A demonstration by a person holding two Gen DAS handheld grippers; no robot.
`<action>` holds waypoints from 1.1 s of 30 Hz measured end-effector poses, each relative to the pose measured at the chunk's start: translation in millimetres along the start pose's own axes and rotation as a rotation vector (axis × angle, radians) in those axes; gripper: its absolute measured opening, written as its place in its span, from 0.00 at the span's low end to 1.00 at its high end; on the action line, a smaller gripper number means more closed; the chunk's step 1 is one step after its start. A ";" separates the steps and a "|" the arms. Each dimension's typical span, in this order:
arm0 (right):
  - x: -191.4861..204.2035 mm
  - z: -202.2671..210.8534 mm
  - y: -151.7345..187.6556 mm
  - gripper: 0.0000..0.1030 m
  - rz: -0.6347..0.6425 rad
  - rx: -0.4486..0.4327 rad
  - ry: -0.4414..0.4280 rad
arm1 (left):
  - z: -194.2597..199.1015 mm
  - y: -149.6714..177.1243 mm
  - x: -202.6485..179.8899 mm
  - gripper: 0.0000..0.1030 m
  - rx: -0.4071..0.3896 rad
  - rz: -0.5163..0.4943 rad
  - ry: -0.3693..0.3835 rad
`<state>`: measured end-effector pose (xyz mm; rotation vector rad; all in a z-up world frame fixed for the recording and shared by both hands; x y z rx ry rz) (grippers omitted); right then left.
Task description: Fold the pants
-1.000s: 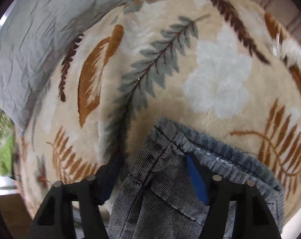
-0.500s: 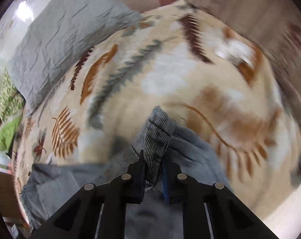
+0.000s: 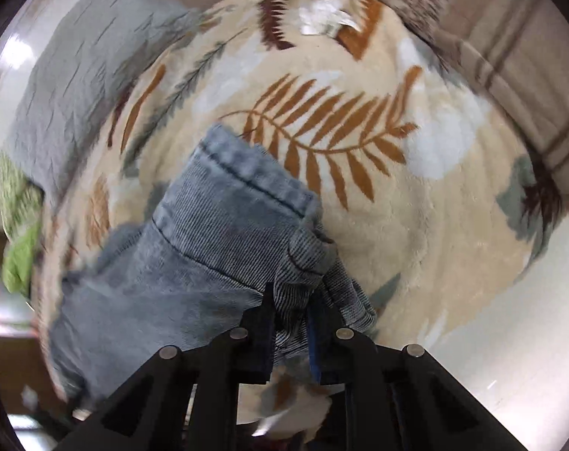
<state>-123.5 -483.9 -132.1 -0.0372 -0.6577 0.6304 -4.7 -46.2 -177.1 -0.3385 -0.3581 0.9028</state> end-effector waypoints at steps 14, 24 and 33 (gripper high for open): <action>37.1 -2.1 -22.5 0.16 0.157 -0.065 0.129 | -4.0 7.3 -7.4 0.99 -0.057 -0.077 -0.003; -68.0 54.8 -17.5 0.49 -0.181 -0.146 -0.002 | -7.2 6.7 -11.9 1.00 -0.068 -0.100 -0.025; 100.0 6.3 -0.8 0.48 0.382 -0.106 -0.019 | -6.7 6.1 -13.5 1.00 -0.046 -0.074 -0.047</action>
Point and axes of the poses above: each gripper's, at about its wrist camera, not at the fingertips, and z roughly against the way its jaws point, x to its left, y to its underside, the point moved 2 cm from there along -z, roughly the way its jaws point, and after that the axes turned 12 degrees about -y, right-handed, at the moved point
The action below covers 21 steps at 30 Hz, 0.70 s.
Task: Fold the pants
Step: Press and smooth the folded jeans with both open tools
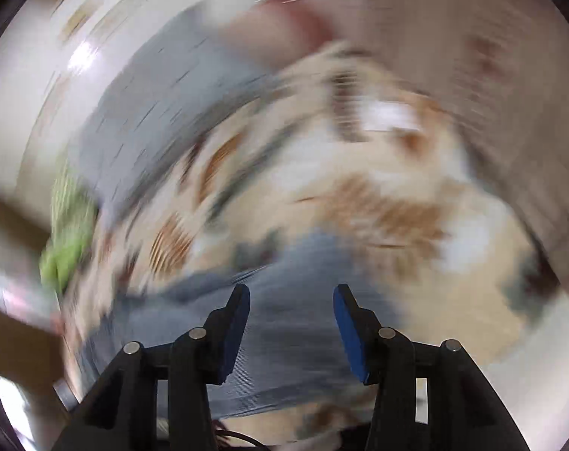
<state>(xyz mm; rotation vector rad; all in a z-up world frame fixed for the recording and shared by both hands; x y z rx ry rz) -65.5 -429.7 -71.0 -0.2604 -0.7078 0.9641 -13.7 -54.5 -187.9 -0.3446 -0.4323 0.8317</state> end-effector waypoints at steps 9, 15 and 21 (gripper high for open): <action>29.1 -128.5 21.0 0.47 0.166 0.120 0.198 | 0.9 3.0 1.9 1.00 -0.004 0.005 0.006; 25.5 -124.7 0.0 0.47 0.130 0.110 0.157 | 3.6 1.7 6.3 1.00 0.001 0.024 0.026; 44.7 -76.5 -10.7 0.47 0.119 -0.060 0.055 | 42.2 -5.2 30.2 1.00 -0.108 0.065 -0.042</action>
Point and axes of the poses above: each gripper's, at about its wrist camera, not at the fingertips, and z roughly against the way its jaws point, x to its left, y to its underside, the point moved 2 cm from there along -z, roughly the way its jaws point, and after that the axes turned 12 degrees about -y, right-handed, at the moved point
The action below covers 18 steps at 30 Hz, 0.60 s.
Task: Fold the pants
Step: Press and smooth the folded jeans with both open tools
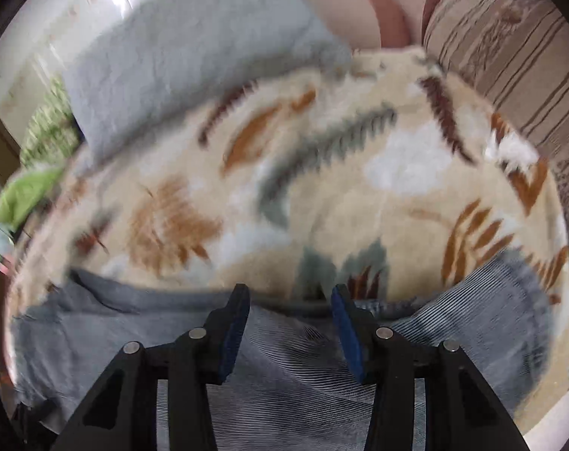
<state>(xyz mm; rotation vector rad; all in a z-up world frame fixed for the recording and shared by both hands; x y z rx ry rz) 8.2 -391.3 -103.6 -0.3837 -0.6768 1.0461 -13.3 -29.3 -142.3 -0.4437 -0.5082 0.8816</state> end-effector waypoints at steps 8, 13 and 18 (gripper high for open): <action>62.8 3.6 43.8 0.47 0.136 0.084 -0.149 | -4.1 -11.7 73.0 1.00 0.042 0.222 -0.065; 86.6 -32.5 75.2 0.47 0.178 0.206 -0.126 | -38.1 10.1 79.0 1.00 0.158 0.257 -0.072; 85.6 -63.9 79.9 0.49 0.166 0.236 -0.063 | -46.6 20.2 59.1 1.00 0.118 0.142 -0.162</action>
Point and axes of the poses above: each gripper's, at about its wrist camera, not at the fingertips, and z roughly against the way its jaws point, x to its left, y to its underside, the point moved 2 cm from there along -z, roughly the way its jaws point, and after that the axes turned 12 degrees about -y, right-handed, at the moved point
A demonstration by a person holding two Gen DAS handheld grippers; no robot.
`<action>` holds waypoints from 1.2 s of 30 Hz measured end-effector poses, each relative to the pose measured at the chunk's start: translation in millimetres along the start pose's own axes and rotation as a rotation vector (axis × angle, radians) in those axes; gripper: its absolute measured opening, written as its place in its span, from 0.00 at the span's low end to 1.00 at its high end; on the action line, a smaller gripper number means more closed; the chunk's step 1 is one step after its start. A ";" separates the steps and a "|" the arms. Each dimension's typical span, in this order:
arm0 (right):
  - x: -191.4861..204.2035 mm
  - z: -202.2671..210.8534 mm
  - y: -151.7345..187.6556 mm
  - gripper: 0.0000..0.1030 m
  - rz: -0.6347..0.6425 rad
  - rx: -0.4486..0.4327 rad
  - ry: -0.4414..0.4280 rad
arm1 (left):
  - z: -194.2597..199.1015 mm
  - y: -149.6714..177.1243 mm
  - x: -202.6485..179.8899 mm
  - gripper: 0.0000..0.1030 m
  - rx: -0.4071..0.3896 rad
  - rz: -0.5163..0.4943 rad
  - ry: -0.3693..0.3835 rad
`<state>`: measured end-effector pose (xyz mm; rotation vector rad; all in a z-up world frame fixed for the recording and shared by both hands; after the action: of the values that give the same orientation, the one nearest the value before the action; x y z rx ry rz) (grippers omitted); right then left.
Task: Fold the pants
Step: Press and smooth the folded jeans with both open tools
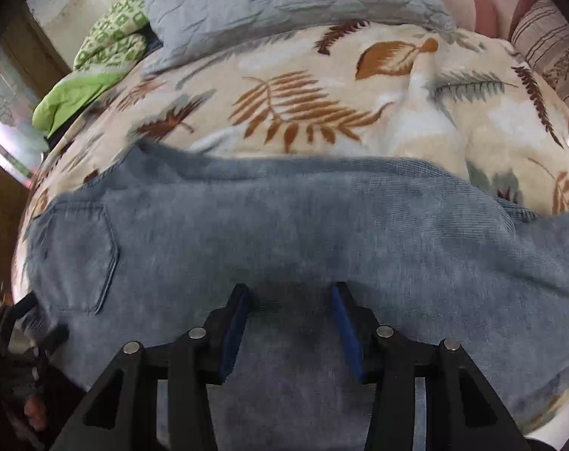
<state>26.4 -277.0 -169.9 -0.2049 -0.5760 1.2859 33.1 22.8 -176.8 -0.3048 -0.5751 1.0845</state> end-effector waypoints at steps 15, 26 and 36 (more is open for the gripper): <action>4.0 -5.4 -22.3 0.58 -0.102 0.033 0.054 | 0.6 6.1 9.9 1.00 -0.063 0.085 0.032; 61.6 27.6 -30.6 0.58 -0.013 -0.059 -0.022 | 5.8 3.1 63.1 1.00 -0.138 0.392 0.196; 105.9 -43.9 -22.3 0.58 0.057 0.083 -0.033 | -4.9 0.0 62.5 1.00 -0.113 0.331 0.113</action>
<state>85.1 -176.1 -166.2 -0.1325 -0.5467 1.3678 57.4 79.0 -162.8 -0.5714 -0.4963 1.3457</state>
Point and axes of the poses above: each gripper's, at about its wrist camera, not at the fingertips, and z roughly against the way its jaws point, x to its left, y to its underside, the point moved 2 cm from there along -z, roughly the way its jaws point, and after that the axes turned 12 degrees about -y, right-handed, at the moved point
